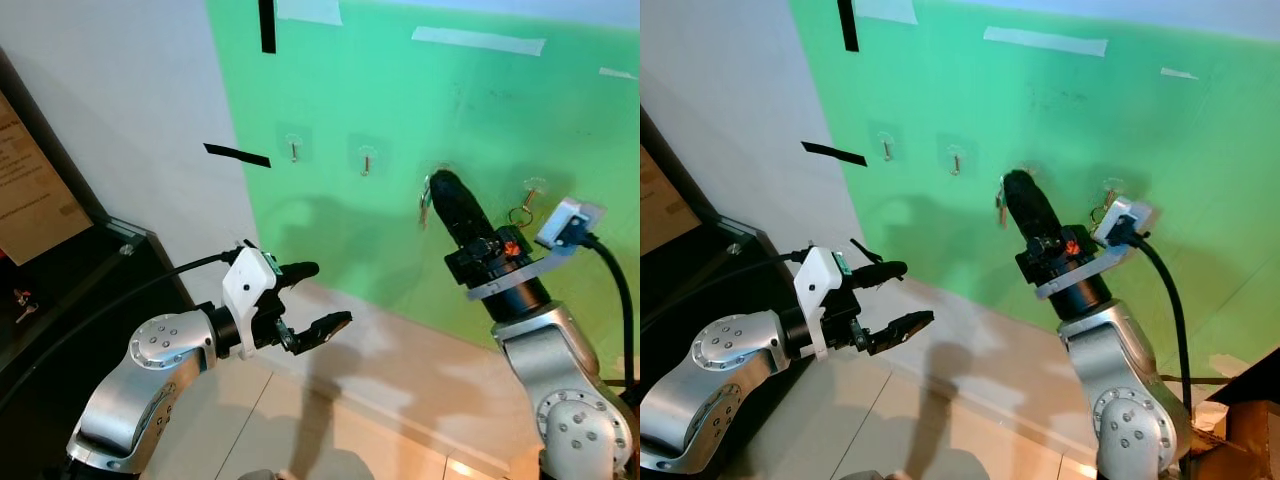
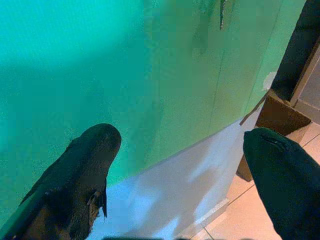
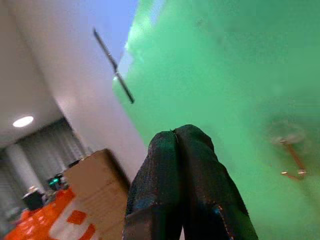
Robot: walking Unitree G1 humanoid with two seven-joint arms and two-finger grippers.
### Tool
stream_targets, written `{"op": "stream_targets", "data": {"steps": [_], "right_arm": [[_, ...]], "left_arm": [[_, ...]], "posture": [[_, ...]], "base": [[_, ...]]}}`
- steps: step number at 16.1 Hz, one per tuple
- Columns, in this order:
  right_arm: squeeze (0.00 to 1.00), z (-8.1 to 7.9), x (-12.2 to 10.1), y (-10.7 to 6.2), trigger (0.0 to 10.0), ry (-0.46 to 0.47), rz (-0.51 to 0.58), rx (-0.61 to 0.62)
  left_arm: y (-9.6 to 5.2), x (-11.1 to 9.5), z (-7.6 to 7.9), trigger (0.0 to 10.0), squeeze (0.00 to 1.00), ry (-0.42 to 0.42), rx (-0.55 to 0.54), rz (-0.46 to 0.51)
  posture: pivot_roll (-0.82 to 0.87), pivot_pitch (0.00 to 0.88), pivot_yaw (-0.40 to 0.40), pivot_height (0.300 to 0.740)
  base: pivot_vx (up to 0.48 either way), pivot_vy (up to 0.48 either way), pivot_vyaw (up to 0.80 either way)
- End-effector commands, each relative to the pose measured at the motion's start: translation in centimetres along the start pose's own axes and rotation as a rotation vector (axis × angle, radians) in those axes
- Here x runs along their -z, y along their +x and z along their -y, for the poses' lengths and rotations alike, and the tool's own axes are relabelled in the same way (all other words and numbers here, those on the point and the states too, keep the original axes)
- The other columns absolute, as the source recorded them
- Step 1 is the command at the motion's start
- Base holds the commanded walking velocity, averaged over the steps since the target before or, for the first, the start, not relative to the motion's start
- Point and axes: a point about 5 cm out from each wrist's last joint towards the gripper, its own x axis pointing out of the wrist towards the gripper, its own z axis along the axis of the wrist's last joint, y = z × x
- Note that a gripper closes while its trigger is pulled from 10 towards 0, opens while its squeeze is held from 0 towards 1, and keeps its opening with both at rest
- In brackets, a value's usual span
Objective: Hang keys on a hook
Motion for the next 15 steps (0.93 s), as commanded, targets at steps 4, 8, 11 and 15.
{"op": "stream_targets", "data": {"steps": [4,8,11,15], "right_arm": [[0.00,-1.0,-0.9,0.2,10.0,0.053,0.002,-0.096],[0.00,-2.0,-1.6,-0.2,10.0,0.145,0.031,-0.202],[0.00,-2.4,-2.1,-0.4,10.0,0.180,0.049,-0.248],[0.00,-2.4,-2.3,-0.5,10.0,0.204,0.054,-0.260]], "left_arm": [[-0.3,0.0,-0.1,10.0,0.00,-0.007,-0.005,-0.004],[-0.4,-0.1,-0.1,10.0,0.00,-0.007,-0.004,-0.005],[-0.4,0.0,-0.1,10.0,0.00,-0.007,0.001,-0.005],[-0.4,0.0,0.0,10.0,0.00,-0.008,0.004,-0.006]], "posture": [[-0.03,0.000,0.076,0.740],[-0.03,0.000,0.075,0.740],[-0.03,0.000,0.075,0.740],[-0.02,0.000,0.071,0.740]], "base": [[0.000,0.000,0.00],[0.000,0.000,0.00],[0.000,0.000,0.00],[0.000,0.000,0.00]]}}
